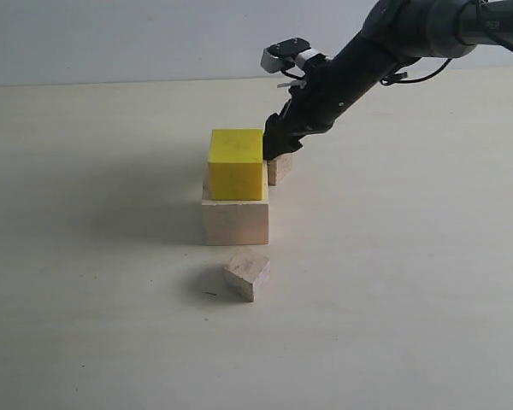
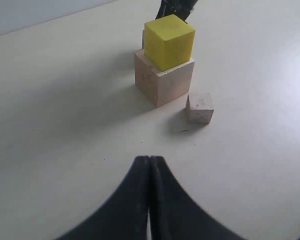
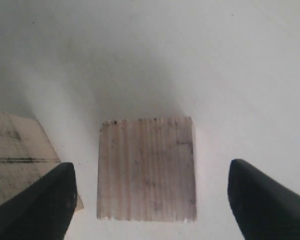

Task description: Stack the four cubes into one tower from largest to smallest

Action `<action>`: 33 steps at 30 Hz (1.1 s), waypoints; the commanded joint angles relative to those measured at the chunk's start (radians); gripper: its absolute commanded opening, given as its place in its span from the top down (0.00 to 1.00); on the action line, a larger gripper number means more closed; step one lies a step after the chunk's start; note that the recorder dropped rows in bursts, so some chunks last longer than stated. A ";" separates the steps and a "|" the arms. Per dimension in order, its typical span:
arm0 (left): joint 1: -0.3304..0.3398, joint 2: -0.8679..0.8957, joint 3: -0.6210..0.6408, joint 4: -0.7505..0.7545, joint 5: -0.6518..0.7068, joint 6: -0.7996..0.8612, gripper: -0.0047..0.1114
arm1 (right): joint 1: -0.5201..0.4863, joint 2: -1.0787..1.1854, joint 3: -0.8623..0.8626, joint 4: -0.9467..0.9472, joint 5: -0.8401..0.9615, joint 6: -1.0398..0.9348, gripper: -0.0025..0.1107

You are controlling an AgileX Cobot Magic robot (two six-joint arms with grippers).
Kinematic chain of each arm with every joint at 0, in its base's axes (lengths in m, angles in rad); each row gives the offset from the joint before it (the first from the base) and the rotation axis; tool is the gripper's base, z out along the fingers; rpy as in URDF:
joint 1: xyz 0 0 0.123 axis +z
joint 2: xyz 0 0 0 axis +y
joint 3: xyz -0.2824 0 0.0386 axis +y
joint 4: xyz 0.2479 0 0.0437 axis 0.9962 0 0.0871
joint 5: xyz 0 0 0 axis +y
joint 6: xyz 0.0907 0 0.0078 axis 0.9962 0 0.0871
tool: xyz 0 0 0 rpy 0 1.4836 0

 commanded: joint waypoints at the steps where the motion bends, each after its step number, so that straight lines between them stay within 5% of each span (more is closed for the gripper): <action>1: -0.006 -0.008 0.006 -0.003 -0.011 -0.002 0.96 | -0.003 -0.004 -0.006 -0.020 0.003 0.001 0.30; 15: -0.006 -0.008 0.006 -0.003 -0.011 -0.002 0.96 | -0.003 -0.004 -0.006 -0.215 -0.091 0.245 0.64; 24: -0.006 -0.008 0.006 -0.003 -0.011 0.001 0.96 | -0.003 -0.004 -0.006 -0.384 -0.082 0.424 0.96; 29: -0.006 -0.008 0.006 -0.001 -0.011 0.001 0.96 | -0.003 -0.004 -0.006 -0.600 -0.014 0.710 0.98; 33: -0.006 -0.008 0.006 -0.001 -0.011 0.003 0.96 | -0.003 -0.008 -0.001 -0.610 0.082 0.761 0.98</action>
